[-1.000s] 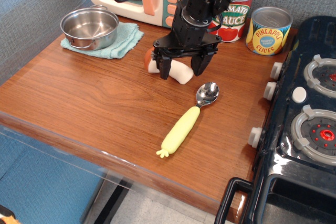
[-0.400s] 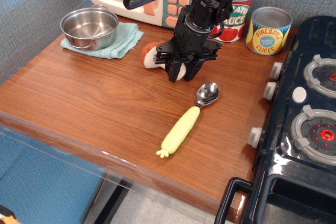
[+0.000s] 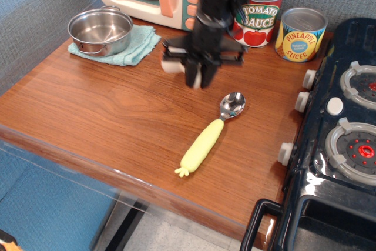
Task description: Put the mushroom into the pot
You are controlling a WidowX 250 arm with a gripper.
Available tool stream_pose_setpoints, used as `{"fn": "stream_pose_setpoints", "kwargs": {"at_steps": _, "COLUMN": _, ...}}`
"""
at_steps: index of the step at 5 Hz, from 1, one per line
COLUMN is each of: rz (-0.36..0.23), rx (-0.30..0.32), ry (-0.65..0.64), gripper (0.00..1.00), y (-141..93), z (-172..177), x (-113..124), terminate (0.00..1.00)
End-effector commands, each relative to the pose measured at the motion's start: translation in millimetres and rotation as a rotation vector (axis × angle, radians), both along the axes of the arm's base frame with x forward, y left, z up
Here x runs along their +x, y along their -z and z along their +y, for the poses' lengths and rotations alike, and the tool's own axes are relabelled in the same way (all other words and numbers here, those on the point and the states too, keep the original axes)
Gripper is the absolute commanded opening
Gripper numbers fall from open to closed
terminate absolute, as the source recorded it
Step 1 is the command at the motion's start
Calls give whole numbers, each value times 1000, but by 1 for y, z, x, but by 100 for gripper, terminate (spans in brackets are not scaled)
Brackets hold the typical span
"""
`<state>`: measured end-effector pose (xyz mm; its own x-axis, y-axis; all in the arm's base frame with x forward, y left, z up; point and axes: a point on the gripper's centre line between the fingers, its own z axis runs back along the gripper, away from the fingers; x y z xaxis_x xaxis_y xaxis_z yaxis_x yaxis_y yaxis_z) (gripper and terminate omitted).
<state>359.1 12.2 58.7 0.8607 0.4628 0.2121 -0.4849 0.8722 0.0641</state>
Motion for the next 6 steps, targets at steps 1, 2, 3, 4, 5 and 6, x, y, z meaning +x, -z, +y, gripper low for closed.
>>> {"fn": "stream_pose_setpoints", "kwargs": {"at_steps": 1, "rz": -5, "rx": -163, "ry": 298, "gripper": 0, "y": -40, "z": 79, "x": -20, "terminate": 0}}
{"fn": "stream_pose_setpoints", "kwargs": {"at_steps": 2, "rz": 26, "rx": -113, "ry": 490, "gripper": 0, "y": -40, "z": 112, "x": -6, "terminate": 0}}
{"fn": "stream_pose_setpoints", "kwargs": {"at_steps": 3, "rz": 31, "rx": -46, "ry": 594, "gripper": 0, "y": -46, "z": 131, "x": 9, "terminate": 0}}
{"fn": "stream_pose_setpoints", "kwargs": {"at_steps": 4, "rz": 20, "rx": 31, "ry": 598, "gripper": 0, "y": -55, "z": 146, "x": 23, "terminate": 0}}
{"fn": "stream_pose_setpoints", "kwargs": {"at_steps": 5, "rz": 33, "rx": 54, "ry": 570, "gripper": 0, "y": -55, "z": 162, "x": 26, "terminate": 0}}
{"fn": "stream_pose_setpoints", "kwargs": {"at_steps": 6, "rz": 35, "rx": 52, "ry": 534, "gripper": 0, "y": -46, "z": 182, "x": 30, "terminate": 0}}
